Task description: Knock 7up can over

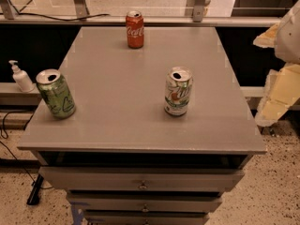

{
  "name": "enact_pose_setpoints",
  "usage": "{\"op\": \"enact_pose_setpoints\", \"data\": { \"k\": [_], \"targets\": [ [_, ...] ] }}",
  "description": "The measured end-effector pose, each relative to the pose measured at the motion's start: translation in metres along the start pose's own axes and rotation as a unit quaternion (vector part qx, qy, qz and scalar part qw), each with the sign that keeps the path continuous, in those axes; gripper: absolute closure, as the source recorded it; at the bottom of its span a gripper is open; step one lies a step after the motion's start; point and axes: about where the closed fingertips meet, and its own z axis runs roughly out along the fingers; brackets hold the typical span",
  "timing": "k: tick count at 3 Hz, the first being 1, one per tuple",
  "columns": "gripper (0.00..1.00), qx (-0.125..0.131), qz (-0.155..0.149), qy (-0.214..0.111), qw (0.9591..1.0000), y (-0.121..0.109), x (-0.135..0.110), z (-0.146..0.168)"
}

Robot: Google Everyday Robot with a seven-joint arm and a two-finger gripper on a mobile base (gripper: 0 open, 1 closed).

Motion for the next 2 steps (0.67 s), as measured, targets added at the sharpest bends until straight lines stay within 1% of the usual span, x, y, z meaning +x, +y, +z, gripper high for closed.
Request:
{"op": "enact_pose_setpoints", "data": {
  "k": [1,2],
  "targets": [
    [0.00,-0.012,0.023,-0.055,0.9982,0.003,-0.004,0.025],
    [0.00,-0.028,0.047,-0.146,0.9878,0.003,-0.025,0.055]
  ]
}}
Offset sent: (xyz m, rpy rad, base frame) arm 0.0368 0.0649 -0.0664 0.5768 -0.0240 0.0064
